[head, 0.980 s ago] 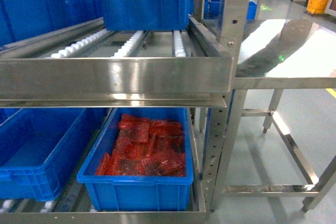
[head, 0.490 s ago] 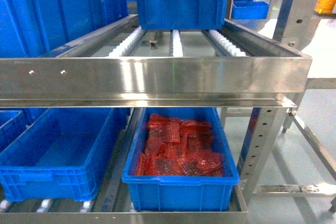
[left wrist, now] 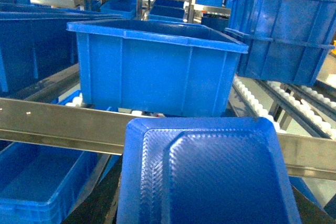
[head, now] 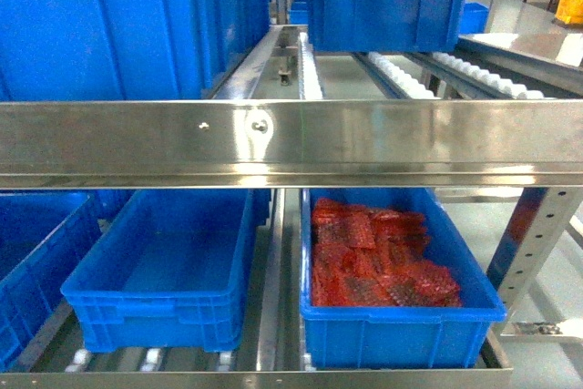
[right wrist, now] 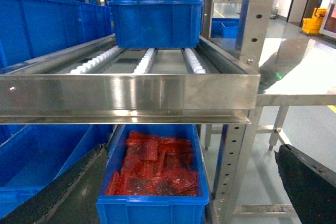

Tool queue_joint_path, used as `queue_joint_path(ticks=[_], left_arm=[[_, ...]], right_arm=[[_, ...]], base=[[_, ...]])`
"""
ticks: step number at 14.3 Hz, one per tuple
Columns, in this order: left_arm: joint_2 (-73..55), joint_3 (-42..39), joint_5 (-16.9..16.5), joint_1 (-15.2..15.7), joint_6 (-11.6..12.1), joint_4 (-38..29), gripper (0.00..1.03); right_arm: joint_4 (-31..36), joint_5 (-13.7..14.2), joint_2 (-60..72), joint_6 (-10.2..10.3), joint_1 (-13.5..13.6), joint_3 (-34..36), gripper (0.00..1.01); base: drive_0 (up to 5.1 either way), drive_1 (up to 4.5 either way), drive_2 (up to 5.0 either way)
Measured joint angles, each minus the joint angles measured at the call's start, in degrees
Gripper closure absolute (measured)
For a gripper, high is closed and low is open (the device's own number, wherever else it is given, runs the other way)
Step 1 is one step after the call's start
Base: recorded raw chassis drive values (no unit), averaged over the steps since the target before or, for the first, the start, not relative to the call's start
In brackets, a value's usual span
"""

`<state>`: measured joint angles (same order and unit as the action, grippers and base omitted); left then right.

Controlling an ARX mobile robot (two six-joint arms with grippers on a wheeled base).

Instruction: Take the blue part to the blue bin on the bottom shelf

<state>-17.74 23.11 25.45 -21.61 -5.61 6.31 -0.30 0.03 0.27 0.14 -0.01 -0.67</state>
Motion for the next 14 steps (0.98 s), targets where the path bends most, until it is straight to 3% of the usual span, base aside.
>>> queue_joint_path(ticks=[14], left_arm=[[0.11,0.00,0.04,0.02,0.00,0.07,0.60]], right_arm=[[0.00,-0.11,0.00,0.00,0.00,0.00,0.03]], base=[[-0.2,0.18,0.0]])
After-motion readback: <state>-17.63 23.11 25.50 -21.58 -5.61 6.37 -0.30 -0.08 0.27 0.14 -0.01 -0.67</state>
